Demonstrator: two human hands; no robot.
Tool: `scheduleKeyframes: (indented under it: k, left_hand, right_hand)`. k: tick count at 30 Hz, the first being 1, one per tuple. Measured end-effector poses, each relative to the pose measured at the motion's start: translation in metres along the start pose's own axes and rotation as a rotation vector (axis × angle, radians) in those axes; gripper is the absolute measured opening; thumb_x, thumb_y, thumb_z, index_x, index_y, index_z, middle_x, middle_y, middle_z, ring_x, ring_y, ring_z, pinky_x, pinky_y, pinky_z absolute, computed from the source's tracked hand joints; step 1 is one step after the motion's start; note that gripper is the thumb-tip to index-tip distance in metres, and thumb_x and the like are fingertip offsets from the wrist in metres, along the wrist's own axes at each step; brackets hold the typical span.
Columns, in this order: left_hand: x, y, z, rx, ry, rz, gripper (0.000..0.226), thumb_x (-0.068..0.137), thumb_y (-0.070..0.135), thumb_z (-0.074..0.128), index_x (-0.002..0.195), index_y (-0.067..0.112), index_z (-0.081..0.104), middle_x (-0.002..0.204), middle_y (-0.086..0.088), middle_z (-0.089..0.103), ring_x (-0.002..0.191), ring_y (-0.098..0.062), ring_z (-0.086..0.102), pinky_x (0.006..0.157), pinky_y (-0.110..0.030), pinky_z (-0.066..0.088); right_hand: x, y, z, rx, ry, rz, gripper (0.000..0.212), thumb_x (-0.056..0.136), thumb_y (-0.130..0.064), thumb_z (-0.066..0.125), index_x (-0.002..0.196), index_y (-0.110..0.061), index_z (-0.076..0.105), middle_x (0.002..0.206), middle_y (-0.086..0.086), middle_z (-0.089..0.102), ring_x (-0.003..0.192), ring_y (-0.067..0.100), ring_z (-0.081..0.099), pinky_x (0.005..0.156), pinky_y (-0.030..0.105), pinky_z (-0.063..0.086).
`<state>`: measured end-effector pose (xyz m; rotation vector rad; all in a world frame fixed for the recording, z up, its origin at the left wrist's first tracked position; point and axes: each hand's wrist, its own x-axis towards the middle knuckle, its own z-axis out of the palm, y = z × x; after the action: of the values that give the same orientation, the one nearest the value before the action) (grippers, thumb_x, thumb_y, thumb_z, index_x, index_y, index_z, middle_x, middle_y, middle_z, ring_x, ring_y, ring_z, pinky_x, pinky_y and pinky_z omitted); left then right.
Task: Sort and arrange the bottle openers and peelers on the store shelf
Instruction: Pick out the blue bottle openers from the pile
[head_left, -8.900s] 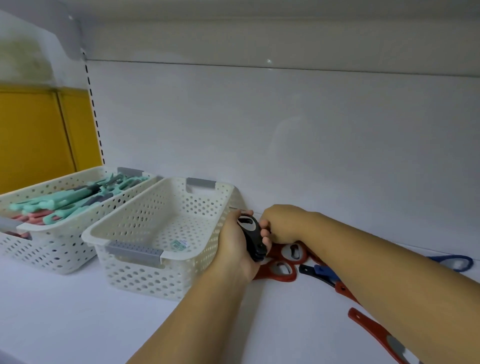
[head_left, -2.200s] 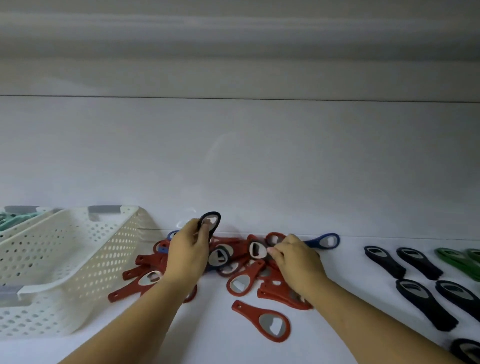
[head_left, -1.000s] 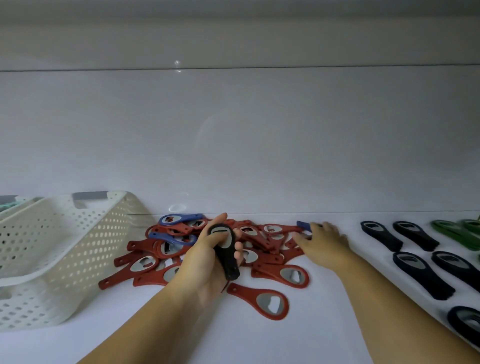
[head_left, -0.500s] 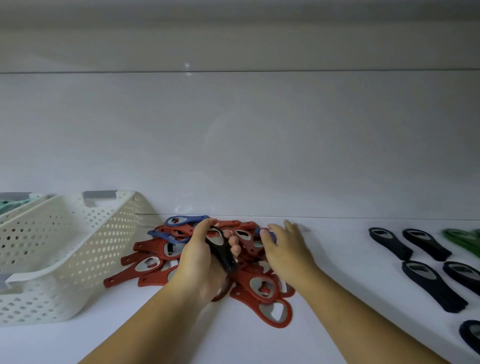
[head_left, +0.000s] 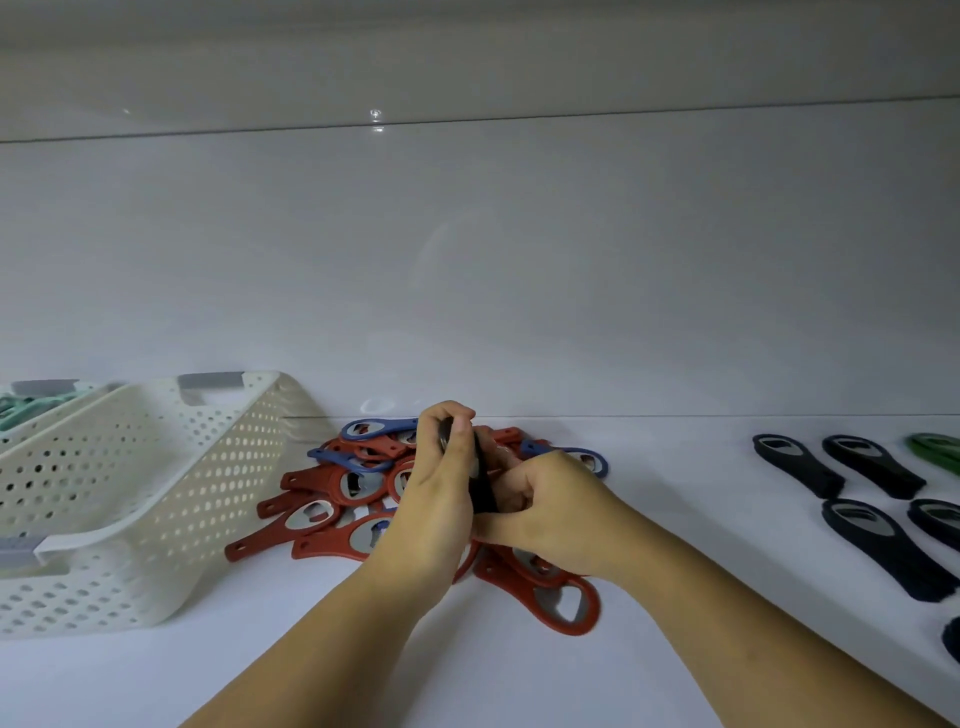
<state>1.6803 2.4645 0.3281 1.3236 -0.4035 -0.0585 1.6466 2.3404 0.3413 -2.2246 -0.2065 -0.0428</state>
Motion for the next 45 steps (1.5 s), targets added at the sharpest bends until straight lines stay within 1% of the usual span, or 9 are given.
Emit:
scheduleKeyframes:
  k: [2,9,18,22,31,35,37,40,45]
  left_hand:
    - [-0.002,0.002,0.001,-0.026,-0.098,0.002,0.005,0.09,0.035,0.052,0.093,0.036,0.055,0.075,0.005,0.057,0.08,-0.018,0.056,0.079,-0.038,0.046]
    - [-0.004,0.011,-0.005,0.059,-0.242,0.082,0.047,0.076,0.017,0.069,0.12,0.031,0.06,0.107,-0.01,0.069,0.102,-0.025,0.067,0.091,-0.036,0.054]
    - [-0.003,0.009,-0.004,0.048,-0.153,0.095,0.033,0.086,0.008,0.058,0.117,0.02,0.058,0.102,-0.005,0.072,0.1,-0.022,0.068,0.086,-0.036,0.057]
    - [-0.005,0.009,-0.003,0.047,-0.144,0.096,0.033,0.089,0.007,0.056,0.119,0.019,0.056,0.099,-0.002,0.072,0.098,-0.02,0.069,0.078,-0.029,0.057]
    - [-0.008,0.003,0.002,-0.034,-0.166,0.047,0.045,0.08,0.026,0.063,0.123,0.03,0.053,0.111,-0.005,0.067,0.104,-0.021,0.067,0.083,-0.031,0.056]
    - [-0.013,-0.002,0.01,0.114,-0.222,-0.046,0.066,0.081,0.04,0.068,0.136,0.049,0.031,0.131,0.011,0.055,0.12,-0.013,0.056,0.101,-0.038,0.046]
    - [-0.014,-0.006,0.014,0.16,-0.225,-0.052,0.061,0.087,0.026,0.061,0.134,0.049,0.031,0.127,0.012,0.056,0.116,-0.009,0.057,0.098,-0.034,0.048]
    - [-0.016,-0.007,0.015,0.219,-0.276,-0.05,0.057,0.087,0.017,0.061,0.128,0.048,0.037,0.114,0.009,0.063,0.104,-0.003,0.063,0.088,-0.027,0.05]
    - [-0.015,-0.005,0.011,0.411,-0.357,-0.064,0.037,0.088,0.017,0.061,0.115,0.04,0.05,0.094,0.007,0.071,0.091,-0.009,0.068,0.085,-0.029,0.052]
  right_hand:
    - [0.0,0.003,-0.008,0.019,-0.041,0.016,0.027,0.077,-0.033,0.074,0.074,-0.006,0.071,0.069,0.002,0.066,0.068,0.013,0.061,0.077,0.029,0.053]
    - [-0.003,0.019,-0.031,0.193,-0.171,0.058,0.016,0.082,-0.022,0.072,0.066,-0.023,0.073,0.059,-0.011,0.059,0.059,0.002,0.053,0.063,0.02,0.042]
    - [-0.003,0.02,-0.042,0.278,-0.097,0.044,0.001,0.076,-0.019,0.076,0.076,-0.019,0.075,0.072,0.002,0.069,0.064,0.01,0.061,0.054,0.016,0.044]
    - [-0.004,0.018,-0.042,0.239,-0.086,0.063,0.015,0.069,-0.031,0.077,0.075,-0.018,0.077,0.074,0.008,0.067,0.067,0.015,0.055,0.054,0.02,0.043]
    - [-0.021,0.001,-0.052,0.082,0.028,0.154,0.006,0.074,-0.023,0.079,0.07,-0.019,0.076,0.057,-0.01,0.064,0.053,-0.004,0.054,0.054,0.011,0.039]
    - [-0.032,0.029,-0.072,-0.059,0.248,0.35,0.024,0.067,-0.033,0.081,0.069,-0.01,0.075,0.064,0.003,0.057,0.061,0.01,0.046,0.058,0.026,0.036]
    - [-0.034,0.054,-0.089,-0.18,0.366,0.512,0.034,0.062,-0.032,0.079,0.063,0.0,0.066,0.061,0.004,0.048,0.057,0.015,0.042,0.055,0.026,0.031]
    - [-0.036,0.083,-0.109,-0.435,0.429,0.702,0.031,0.055,-0.027,0.073,0.052,-0.012,0.046,0.053,0.001,0.044,0.048,0.019,0.041,0.049,0.022,0.029]
    - [-0.027,0.101,-0.126,-0.601,0.419,0.781,0.027,0.059,-0.022,0.068,0.057,-0.015,0.042,0.054,-0.001,0.045,0.05,0.018,0.045,0.046,0.019,0.028]
